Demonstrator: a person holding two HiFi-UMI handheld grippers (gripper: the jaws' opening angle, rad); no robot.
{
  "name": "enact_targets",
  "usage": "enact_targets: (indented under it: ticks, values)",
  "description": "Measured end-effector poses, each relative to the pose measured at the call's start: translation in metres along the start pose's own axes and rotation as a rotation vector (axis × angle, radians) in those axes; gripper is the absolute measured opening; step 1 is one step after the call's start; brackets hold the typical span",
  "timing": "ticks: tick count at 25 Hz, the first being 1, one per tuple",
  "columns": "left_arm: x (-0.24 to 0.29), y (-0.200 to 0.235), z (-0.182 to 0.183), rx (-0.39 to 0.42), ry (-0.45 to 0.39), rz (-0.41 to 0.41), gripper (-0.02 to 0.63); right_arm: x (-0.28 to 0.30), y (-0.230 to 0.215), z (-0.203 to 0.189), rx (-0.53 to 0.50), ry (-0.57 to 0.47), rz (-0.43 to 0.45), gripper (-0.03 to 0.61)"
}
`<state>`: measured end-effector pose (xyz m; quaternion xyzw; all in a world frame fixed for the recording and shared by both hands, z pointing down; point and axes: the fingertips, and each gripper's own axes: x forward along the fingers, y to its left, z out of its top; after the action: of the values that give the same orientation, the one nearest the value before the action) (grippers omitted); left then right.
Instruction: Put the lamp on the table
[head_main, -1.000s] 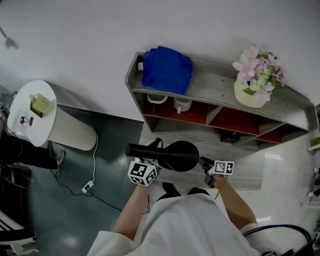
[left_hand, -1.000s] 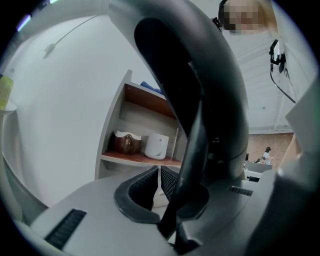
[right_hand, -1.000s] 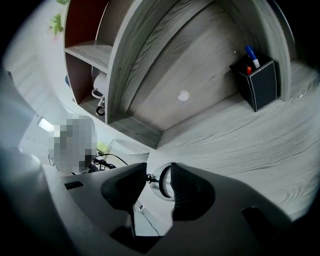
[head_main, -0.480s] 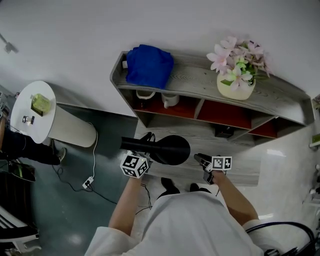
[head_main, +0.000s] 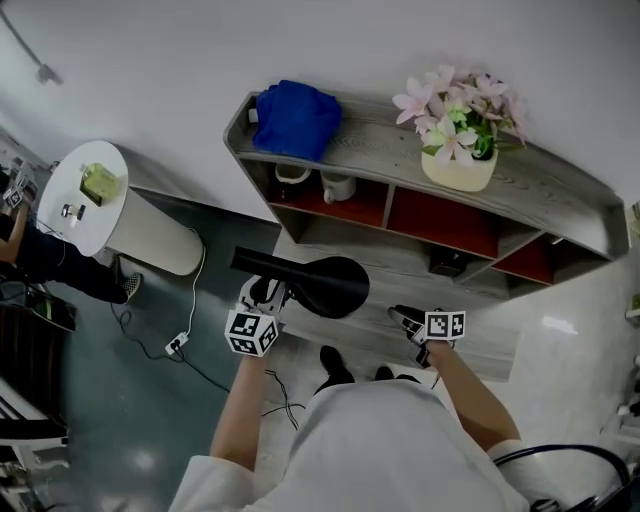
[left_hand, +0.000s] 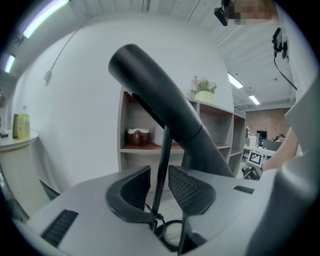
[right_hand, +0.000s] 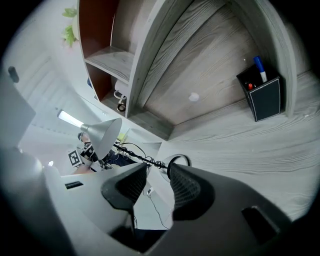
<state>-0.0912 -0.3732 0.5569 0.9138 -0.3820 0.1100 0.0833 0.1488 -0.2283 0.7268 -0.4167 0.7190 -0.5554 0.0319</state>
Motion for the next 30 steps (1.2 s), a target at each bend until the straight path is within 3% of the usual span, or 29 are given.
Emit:
enact_targets:
  ticks: [5,10,15,18,22,30]
  values:
    - [-0.04,-0.015,-0.009,-0.015,-0.001,0.097,0.104,-0.021,0.014,0.0,-0.06,0.027,0.067,0.14]
    - [-0.086,-0.061,-0.019,-0.09,-0.029,0.163,0.099,-0.045,0.038,-0.009,-0.132,0.055,0.148,0.051]
    - [-0.137,-0.114,-0.031,-0.168,-0.059,0.221,0.045,-0.065,0.061,-0.024,-0.233,0.061,0.21,0.031]
    - [-0.167,-0.139,-0.048,-0.227,-0.033,0.258,0.011,-0.074,0.075,-0.036,-0.268,0.047,0.248,0.025]
    - [-0.203,-0.167,-0.066,-0.311,-0.013,0.247,0.011,-0.084,0.092,-0.06,-0.26,0.04,0.288,0.018]
    - [-0.262,-0.192,-0.091,-0.37,-0.003,0.188,0.01,-0.105,0.133,-0.121,-0.278,0.029,0.31,0.018]
